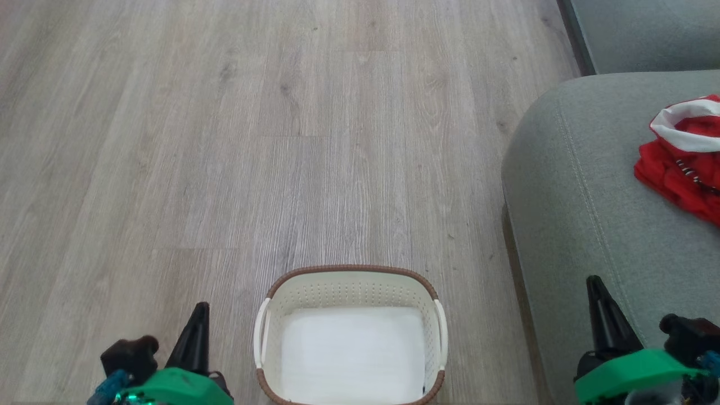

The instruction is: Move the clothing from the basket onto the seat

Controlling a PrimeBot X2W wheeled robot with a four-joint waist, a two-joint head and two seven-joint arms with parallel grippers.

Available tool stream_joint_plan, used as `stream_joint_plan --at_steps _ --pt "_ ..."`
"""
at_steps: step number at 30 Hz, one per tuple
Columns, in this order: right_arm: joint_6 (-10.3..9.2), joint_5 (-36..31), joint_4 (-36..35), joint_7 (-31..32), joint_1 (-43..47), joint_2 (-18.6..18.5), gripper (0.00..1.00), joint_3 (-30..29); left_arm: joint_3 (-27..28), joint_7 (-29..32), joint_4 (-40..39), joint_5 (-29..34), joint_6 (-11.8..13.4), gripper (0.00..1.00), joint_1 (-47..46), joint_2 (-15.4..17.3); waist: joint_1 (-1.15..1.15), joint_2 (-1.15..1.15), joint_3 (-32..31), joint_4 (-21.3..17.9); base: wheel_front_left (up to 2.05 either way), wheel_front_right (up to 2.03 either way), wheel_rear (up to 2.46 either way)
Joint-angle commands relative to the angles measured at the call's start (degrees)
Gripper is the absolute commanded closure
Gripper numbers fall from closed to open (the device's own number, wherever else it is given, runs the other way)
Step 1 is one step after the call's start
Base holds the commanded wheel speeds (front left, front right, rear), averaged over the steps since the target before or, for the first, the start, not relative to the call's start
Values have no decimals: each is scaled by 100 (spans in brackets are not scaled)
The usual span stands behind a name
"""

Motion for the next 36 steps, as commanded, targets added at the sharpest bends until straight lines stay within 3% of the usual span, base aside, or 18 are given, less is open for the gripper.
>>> stream_joint_plan --at_steps 1,36 --pt "0 150 -154 44 -248 -17 100 -44 145 31 -185 -149 -49 100 -276 12 0 0 0 -3 0 0 0" --pt "-1 2165 1 567 -549 106 100 -185 603 587 -231 -2199 -200 100 -493 -115 0 0 -3 -80 0 0 0"
